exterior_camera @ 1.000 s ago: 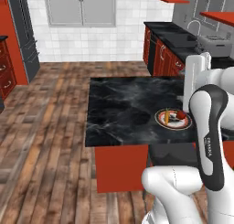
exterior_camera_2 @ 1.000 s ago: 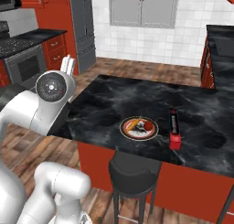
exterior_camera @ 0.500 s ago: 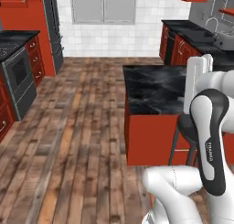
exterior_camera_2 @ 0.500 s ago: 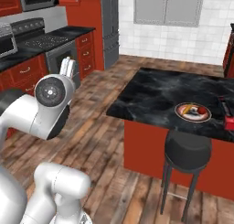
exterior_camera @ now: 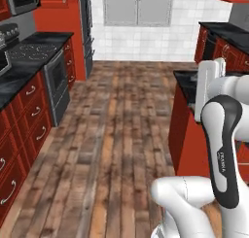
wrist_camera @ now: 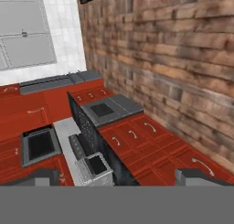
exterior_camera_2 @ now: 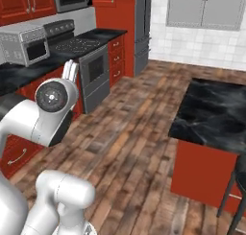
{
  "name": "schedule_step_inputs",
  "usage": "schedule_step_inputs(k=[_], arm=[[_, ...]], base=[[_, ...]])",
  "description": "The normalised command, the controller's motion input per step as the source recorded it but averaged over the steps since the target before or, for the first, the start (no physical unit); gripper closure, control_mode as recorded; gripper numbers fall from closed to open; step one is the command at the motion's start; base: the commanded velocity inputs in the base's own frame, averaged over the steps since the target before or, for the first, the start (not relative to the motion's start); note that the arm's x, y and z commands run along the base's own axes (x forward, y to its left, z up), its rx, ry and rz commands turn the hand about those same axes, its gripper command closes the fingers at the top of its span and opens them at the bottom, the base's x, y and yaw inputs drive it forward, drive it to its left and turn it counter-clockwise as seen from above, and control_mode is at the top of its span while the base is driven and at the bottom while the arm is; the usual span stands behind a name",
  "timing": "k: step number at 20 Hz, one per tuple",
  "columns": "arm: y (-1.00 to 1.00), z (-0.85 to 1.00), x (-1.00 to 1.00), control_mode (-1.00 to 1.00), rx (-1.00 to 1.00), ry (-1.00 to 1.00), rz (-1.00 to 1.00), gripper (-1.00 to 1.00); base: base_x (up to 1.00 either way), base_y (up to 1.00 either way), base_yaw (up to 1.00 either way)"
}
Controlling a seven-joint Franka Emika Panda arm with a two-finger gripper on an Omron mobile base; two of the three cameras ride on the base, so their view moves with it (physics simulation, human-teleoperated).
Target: Retrieve the tupperware and aluminum foil from the cabinet and place them on the dining counter near the plate with carrot and bell pepper to prepare for storing leftovers.
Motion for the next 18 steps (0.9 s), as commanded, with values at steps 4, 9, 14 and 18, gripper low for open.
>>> schedule_step_inputs(k=[4, 9, 14, 18], arm=[[0.00, 0.00, 0.00, 1.00, 0.00, 0.00, 0.00, -1.00], [0.00, 0.00, 0.00, 1.00, 0.00, 0.00, 0.00, -1.00], [0.00, 0.00, 0.00, 1.00, 0.00, 0.00, 0.00, -1.00], [0.00, 0.00, 0.00, 1.00, 0.00, 0.00, 0.00, -1.00]], base=[[0.99, 1.00, 0.05], [1.00, 0.67, 0.01], [1.00, 0.05, 0.07], [1.00, -0.05, 0.08]])
